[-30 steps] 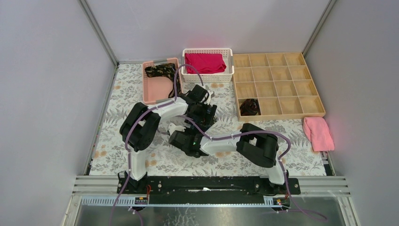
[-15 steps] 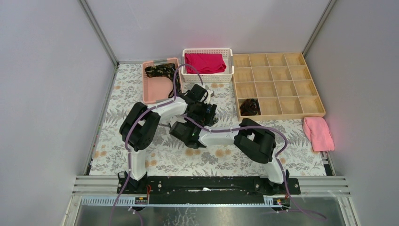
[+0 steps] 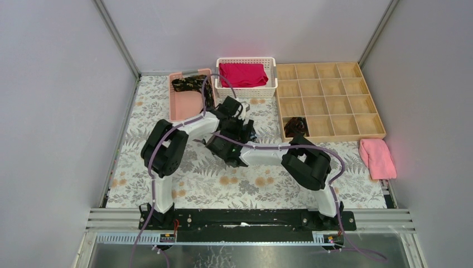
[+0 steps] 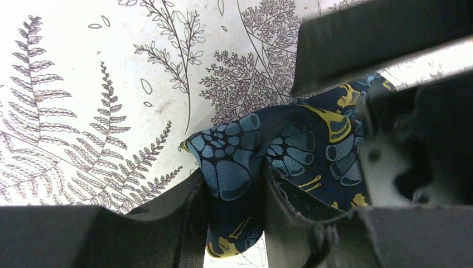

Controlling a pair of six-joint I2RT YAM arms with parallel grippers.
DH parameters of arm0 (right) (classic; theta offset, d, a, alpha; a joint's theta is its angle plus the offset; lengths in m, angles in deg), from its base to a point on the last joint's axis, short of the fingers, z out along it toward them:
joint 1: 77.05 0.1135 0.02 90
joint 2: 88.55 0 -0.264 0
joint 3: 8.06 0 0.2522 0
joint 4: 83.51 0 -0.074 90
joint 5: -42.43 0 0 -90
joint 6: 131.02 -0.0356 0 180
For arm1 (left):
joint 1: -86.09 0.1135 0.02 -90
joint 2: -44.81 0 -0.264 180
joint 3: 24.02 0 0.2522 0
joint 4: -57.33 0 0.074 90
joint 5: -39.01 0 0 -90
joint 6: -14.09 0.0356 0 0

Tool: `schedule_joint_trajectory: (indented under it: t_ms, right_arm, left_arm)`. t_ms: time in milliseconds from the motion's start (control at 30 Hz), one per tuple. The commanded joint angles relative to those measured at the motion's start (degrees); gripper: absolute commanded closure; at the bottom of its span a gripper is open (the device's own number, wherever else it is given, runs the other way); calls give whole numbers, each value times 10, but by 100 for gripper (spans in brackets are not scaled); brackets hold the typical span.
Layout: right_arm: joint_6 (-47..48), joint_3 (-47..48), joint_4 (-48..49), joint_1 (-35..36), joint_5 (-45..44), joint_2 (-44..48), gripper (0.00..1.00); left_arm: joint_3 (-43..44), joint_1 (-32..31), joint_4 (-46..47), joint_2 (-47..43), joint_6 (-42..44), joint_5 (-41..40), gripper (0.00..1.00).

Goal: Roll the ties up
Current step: Roll the tie at the center of the board.

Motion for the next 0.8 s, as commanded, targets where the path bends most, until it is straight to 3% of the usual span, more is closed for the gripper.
schedule_joint_trajectory:
  t_ms: [0, 267, 467, 600, 767]
  right_arm:
    - [-77, -40, -14, -19, 175, -11, 59]
    - [-128, -77, 19, -35, 300, 33, 61]
    - [-160, -102, 46, -52, 412, 62, 62]
    - [-207, -125, 92, -89, 513, 81, 62]
    - [-288, -160, 176, -146, 625, 98, 63]
  left_arm:
    - [26, 46, -19, 6, -22, -23, 1]
    - [158, 73, -56, -21, -40, -95, 1]
    - [192, 86, -64, -64, -47, -174, 1]
    - [143, 86, -63, -136, -64, -234, 1]
    - [-2, 84, -15, -254, -101, -273, 1]
